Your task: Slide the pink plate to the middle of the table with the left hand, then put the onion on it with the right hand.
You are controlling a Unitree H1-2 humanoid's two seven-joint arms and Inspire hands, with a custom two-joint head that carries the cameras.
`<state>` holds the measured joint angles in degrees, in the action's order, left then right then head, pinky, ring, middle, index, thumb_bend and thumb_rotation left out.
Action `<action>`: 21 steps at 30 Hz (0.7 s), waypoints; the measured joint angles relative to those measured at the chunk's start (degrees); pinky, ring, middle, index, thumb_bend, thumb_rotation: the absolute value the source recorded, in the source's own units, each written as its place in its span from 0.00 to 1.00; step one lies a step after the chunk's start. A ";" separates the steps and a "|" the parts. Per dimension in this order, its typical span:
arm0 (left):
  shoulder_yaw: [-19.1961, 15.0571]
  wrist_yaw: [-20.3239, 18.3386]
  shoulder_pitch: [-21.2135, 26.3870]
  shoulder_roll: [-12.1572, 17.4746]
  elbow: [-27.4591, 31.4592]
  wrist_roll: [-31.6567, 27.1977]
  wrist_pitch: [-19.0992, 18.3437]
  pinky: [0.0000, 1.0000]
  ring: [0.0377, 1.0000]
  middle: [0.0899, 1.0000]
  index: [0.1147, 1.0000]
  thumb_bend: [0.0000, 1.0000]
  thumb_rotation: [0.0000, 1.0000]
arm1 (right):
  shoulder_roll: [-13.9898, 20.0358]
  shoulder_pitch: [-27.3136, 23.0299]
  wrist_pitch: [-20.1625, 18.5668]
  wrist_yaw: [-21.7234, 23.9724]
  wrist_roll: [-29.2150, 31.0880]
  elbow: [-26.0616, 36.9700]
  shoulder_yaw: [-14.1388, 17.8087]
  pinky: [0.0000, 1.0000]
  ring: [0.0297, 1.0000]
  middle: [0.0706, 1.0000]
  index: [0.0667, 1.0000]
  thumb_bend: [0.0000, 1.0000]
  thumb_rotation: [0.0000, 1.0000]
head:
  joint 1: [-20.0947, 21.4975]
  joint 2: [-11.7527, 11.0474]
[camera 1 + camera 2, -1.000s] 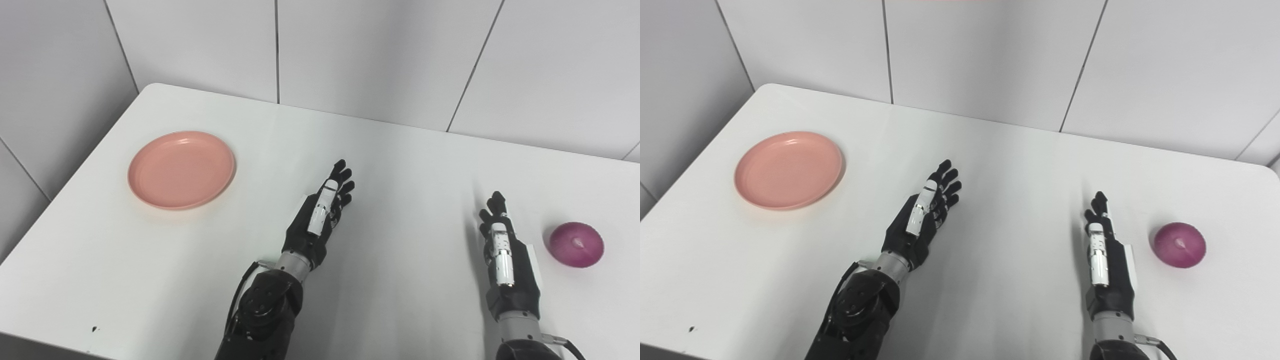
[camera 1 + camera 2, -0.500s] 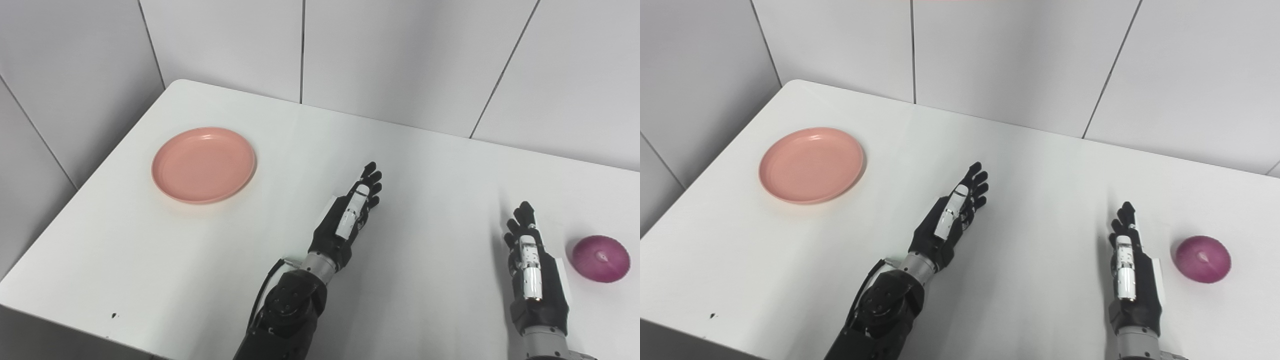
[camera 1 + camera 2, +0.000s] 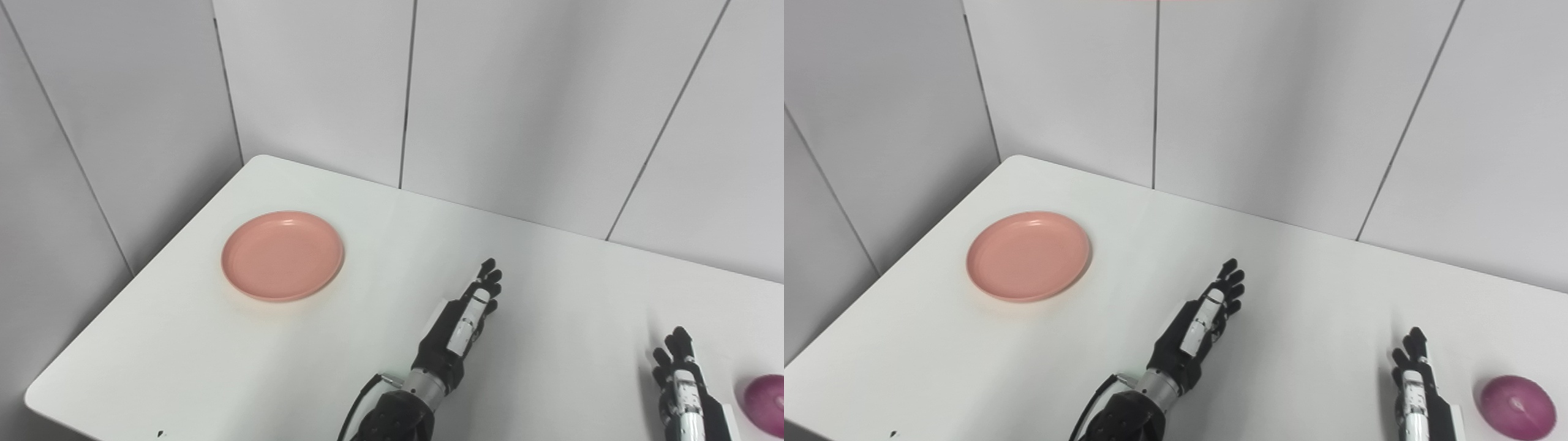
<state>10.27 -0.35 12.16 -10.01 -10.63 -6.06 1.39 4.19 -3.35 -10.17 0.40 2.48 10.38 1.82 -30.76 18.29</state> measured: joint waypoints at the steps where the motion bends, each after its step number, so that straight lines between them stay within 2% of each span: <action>1: 0.08 0.08 0.26 -0.04 -0.32 0.00 0.07 0.99 1.00 1.00 0.99 0.43 1.00 | 0.03 -0.01 0.00 0.00 0.02 0.00 0.01 0.95 0.95 0.97 0.97 0.24 1.00 | -0.01 -0.01; 7: 0.51 0.68 0.87 -0.15 -1.27 0.65 0.97 1.00 1.00 1.00 0.99 0.44 1.00 | -0.06 0.04 0.00 -0.01 0.48 0.00 0.15 0.89 0.92 0.95 0.94 0.25 0.98 | -0.62 -0.53; 10: 0.55 0.75 0.99 -0.19 -1.49 0.72 1.23 1.00 1.00 1.00 0.99 0.44 1.00 | -0.03 0.05 0.02 -0.01 0.38 -0.06 0.14 0.83 0.90 0.93 0.92 0.26 0.95 | -0.44 -0.36; 14: 0.60 0.84 1.14 -0.22 -1.76 0.74 1.34 1.00 1.00 1.00 1.00 0.43 1.00 | -0.04 0.04 0.02 -0.01 0.51 -0.06 0.15 0.81 0.89 0.93 0.91 0.32 0.92 | -0.44 -0.36; 16: 0.60 0.88 1.29 -0.26 -1.97 0.74 1.40 1.00 1.00 1.00 1.00 0.44 1.00 | -0.02 0.04 0.05 0.02 0.53 -0.08 0.16 0.76 0.87 0.91 0.90 0.35 0.90 | -0.53 -0.18; 21: 0.73 1.23 1.34 -0.27 -2.03 0.79 1.49 1.00 1.00 1.00 1.00 0.44 1.00 | 0.17 0.04 0.18 0.11 0.52 -0.76 0.16 0.70 0.86 0.90 0.88 0.44 0.89 | -0.36 -0.09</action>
<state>11.00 0.89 13.50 -10.27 -12.66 -5.27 2.89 4.36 -3.31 -9.99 0.51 3.00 9.62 1.98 -31.11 18.19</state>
